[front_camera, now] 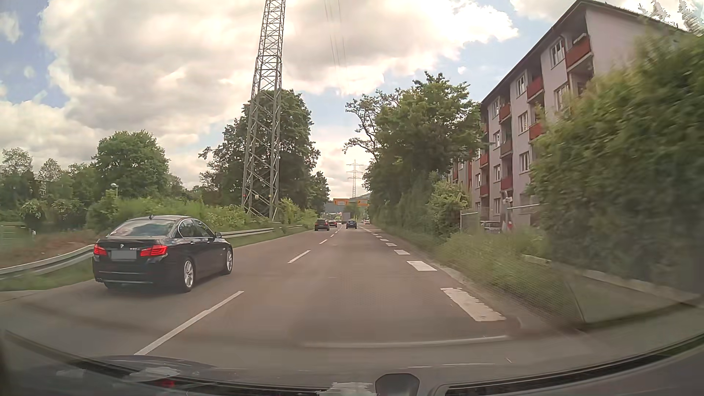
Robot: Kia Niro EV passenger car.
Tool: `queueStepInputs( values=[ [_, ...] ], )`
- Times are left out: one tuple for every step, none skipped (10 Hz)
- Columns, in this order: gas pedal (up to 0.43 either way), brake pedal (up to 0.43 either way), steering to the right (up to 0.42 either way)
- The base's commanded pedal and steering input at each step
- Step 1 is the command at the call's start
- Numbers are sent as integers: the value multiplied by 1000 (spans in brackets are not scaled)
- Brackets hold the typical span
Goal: Follow the waypoints while adhering to traffic rules and regulations
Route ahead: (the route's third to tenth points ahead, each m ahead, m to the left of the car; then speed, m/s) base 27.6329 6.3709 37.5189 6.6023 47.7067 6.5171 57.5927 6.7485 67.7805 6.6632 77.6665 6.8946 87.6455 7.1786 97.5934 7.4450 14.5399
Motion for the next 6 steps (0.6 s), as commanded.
queueStepInputs(
  values=[
    [98, 0, 2],
    [98, 0, 2],
    [98, 0, 2],
    [98, 0, 2],
    [98, 0, 2],
    [98, 0, 2]
  ],
)
